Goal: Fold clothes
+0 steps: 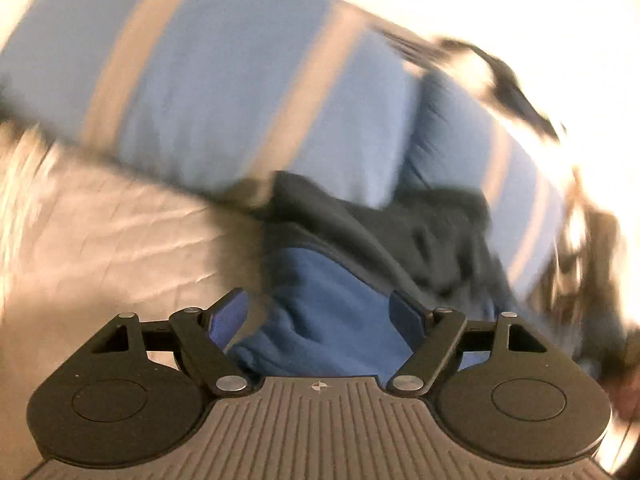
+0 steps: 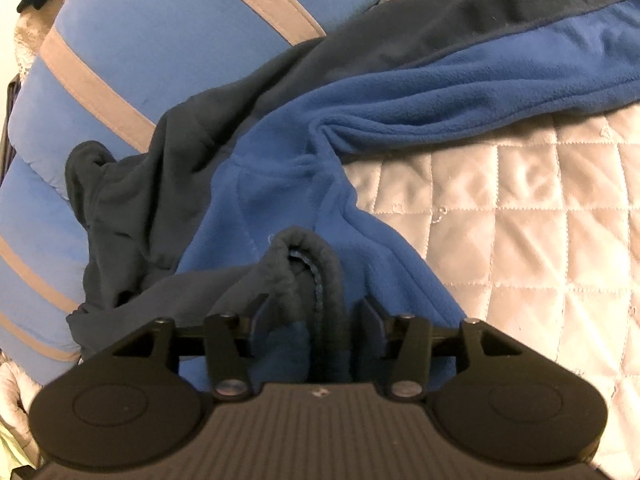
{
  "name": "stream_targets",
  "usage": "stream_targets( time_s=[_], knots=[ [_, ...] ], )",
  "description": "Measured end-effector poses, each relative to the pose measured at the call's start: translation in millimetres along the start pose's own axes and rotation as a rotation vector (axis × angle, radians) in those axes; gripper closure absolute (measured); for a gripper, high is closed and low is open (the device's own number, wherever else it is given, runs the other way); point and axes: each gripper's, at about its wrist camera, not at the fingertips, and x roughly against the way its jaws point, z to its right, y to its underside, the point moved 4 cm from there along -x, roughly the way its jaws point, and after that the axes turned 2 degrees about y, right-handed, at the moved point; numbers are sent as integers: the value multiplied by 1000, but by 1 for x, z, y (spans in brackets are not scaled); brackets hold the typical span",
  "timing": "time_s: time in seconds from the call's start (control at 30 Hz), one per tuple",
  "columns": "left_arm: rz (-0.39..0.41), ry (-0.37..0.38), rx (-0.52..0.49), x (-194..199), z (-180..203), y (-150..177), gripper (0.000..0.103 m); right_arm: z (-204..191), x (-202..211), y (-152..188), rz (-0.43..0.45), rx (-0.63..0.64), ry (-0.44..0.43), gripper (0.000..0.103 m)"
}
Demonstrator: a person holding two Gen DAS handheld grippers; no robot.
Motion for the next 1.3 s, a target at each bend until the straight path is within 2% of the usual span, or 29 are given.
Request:
stream_targets(
  time_s=[0.07,0.3,0.4,0.43,0.47,0.5,0.53,0.6,0.67,0.8,0.87,0.97,1.03,1.13,1.3],
  knots=[
    [-2,-3,138,-7,-15,-3,26,0,1,1,-4,-11,3,37],
    [-67,-23,243,-32,-39,13,27,-2,7,1,5,-42,-2,31],
    [-39,-10,276,-34,-45,17,28,-4,18,-2,88,-26,50,30],
    [-38,2,291,-36,-44,17,40,-5,22,-3,116,-20,68,28],
    [-39,15,307,-38,-42,16,46,-6,27,-4,150,-10,89,26],
    [-34,10,309,-39,-40,15,62,-9,32,-6,183,1,104,26],
    [-22,-1,300,-38,-35,13,70,-12,36,-7,215,11,117,25],
    [10,-40,246,-31,-18,6,75,-20,43,-7,263,24,119,25],
    [34,-101,112,-25,10,-1,77,-29,48,-5,303,43,115,25],
    [84,-206,-357,-17,96,2,78,-66,47,7,319,160,60,25],
    [92,-221,-562,-19,135,17,78,-91,41,19,274,240,-22,25],
    [78,-251,-796,-27,176,45,78,-127,31,36,191,342,-149,23],
    [62,-288,-925,-33,192,64,79,-150,22,48,131,393,-219,23],
    [44,-326,-1046,-39,200,85,79,-189,8,67,68,494,-298,23],
    [19,-360,-1187,-47,205,107,79,-259,-2,93,87,723,-299,16]
  ],
)
